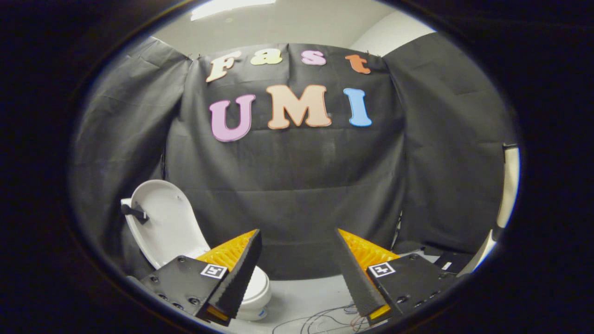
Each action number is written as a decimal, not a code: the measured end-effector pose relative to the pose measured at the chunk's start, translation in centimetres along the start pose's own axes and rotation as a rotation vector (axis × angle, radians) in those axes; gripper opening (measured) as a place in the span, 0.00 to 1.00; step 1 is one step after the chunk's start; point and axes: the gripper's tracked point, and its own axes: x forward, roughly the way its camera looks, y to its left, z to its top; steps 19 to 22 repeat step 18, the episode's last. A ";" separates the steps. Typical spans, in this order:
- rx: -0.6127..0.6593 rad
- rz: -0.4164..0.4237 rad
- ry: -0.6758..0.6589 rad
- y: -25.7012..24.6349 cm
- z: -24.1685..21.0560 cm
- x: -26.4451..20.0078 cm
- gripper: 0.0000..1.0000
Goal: Open the toilet lid.
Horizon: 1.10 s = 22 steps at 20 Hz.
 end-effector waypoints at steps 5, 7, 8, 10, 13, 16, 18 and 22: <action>-0.044 0.064 0.113 -0.3 -3.1 -0.3 0.95; -0.048 0.058 0.127 -0.8 -3.5 -0.3 0.95; -0.043 0.072 0.124 -0.5 -3.5 -0.4 0.95; -0.037 0.110 0.109 0.4 -3.5 -0.4 0.95; -0.064 0.125 0.135 0.4 -4.2 -0.2 0.95; -0.043 0.179 0.147 1.1 -4.2 -0.8 0.95; -0.065 0.197 0.159 1.4 -4.2 -1.0 0.95; -0.065 0.197 0.159 1.4 -4.2 -1.0 0.95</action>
